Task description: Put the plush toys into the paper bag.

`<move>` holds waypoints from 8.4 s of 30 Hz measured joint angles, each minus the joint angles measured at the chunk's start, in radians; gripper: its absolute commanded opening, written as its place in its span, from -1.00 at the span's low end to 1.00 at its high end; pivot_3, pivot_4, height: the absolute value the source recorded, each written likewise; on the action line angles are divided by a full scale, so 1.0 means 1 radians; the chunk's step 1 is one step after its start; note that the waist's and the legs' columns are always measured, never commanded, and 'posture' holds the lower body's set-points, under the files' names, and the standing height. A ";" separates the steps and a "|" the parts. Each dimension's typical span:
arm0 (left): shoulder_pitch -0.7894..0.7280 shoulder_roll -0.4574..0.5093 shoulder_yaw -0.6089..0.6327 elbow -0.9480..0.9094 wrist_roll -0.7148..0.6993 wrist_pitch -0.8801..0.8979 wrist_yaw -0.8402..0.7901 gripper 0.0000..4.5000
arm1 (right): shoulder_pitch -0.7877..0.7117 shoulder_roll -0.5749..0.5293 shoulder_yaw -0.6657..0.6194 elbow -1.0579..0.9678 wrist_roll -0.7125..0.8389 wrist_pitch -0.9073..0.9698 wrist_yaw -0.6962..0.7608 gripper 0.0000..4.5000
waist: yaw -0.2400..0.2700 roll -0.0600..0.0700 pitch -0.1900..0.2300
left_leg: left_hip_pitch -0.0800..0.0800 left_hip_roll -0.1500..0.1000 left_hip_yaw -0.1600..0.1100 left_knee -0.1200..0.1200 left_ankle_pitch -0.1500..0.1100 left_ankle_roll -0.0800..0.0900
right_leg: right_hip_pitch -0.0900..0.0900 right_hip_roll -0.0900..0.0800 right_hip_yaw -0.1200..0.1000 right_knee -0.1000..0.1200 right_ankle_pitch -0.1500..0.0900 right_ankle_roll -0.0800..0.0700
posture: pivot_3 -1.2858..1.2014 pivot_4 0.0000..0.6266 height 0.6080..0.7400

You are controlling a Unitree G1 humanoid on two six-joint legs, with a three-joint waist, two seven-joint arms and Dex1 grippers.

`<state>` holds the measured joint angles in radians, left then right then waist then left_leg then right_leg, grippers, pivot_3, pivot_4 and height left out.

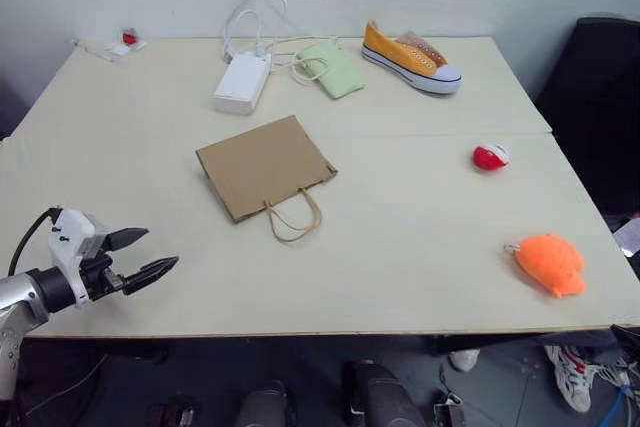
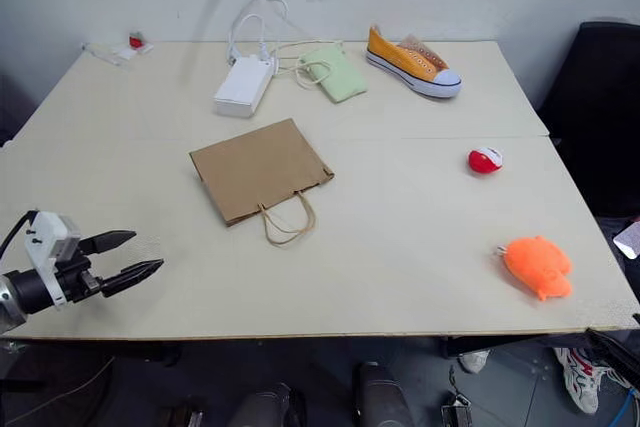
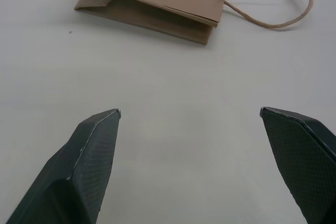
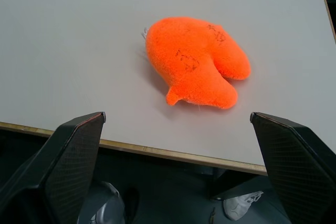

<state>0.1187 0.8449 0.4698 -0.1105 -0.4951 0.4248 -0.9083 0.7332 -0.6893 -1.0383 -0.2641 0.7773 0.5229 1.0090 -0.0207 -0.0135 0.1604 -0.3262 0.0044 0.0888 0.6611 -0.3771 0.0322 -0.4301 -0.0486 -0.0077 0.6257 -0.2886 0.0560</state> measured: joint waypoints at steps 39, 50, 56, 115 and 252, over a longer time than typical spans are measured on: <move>-0.815 -0.200 -0.663 0.446 0.415 -0.586 -0.205 0.99 | -0.763 -0.267 0.688 -0.522 0.241 0.181 -0.300 1.00 | 0.020 -0.004 0.003 | -0.017 0.001 -0.002 0.014 0.008 -0.006 | -0.011 0.001 -0.005 0.004 0.002 0.004 | 0.03 -0.52 1.00; -0.888 -0.277 -0.688 0.648 0.458 -0.763 -0.251 -0.17 | -0.925 -0.166 0.928 -0.471 0.124 0.197 -0.387 1.00 | 0.022 -0.004 0.003 | -0.027 0.001 -0.005 0.024 0.007 -0.004 | -0.017 0.001 -0.009 0.011 0.003 0.005 | 0.03 -0.52 1.00; -0.902 -0.305 -0.684 0.709 0.454 -0.744 -0.256 -0.99 | -0.943 -0.156 0.952 -0.436 0.049 0.182 -0.381 1.00 | 0.022 -0.004 0.003 | -0.028 0.001 -0.005 0.025 0.007 -0.003 | -0.017 0.001 -0.009 0.011 0.003 0.005 | 0.03 -0.52 1.00; -0.972 -0.435 -0.384 0.233 -0.172 0.285 -0.070 -1.00 | -1.095 0.167 1.147 -0.037 -0.468 0.121 -0.250 -0.99 | 0.020 -0.003 0.004 | -0.031 0.001 -0.013 0.035 0.006 -0.006 | -0.015 0.001 -0.015 0.018 0.003 0.005 | 0.03 -0.52 1.00; -0.942 -0.441 -0.401 0.131 -0.148 0.251 -0.020 -1.00 | -1.482 0.469 1.214 0.243 -0.382 0.193 -0.456 -0.99 | -0.009 0.009 0.010 | -0.045 -0.003 -0.021 0.038 0.013 -0.009 | -0.029 0.001 -0.013 0.027 0.003 0.004 | 0.03 -0.52 1.00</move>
<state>-0.8233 0.4042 0.0692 0.0206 -0.6429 0.6758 -0.9285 -0.7487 -0.2205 0.1757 -0.0206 0.3950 0.7156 0.5526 -0.0294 -0.0042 0.1709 -0.3711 0.0015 0.0676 0.6991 -0.3645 0.0230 -0.4591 -0.0478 -0.0202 0.6532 -0.2860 0.0604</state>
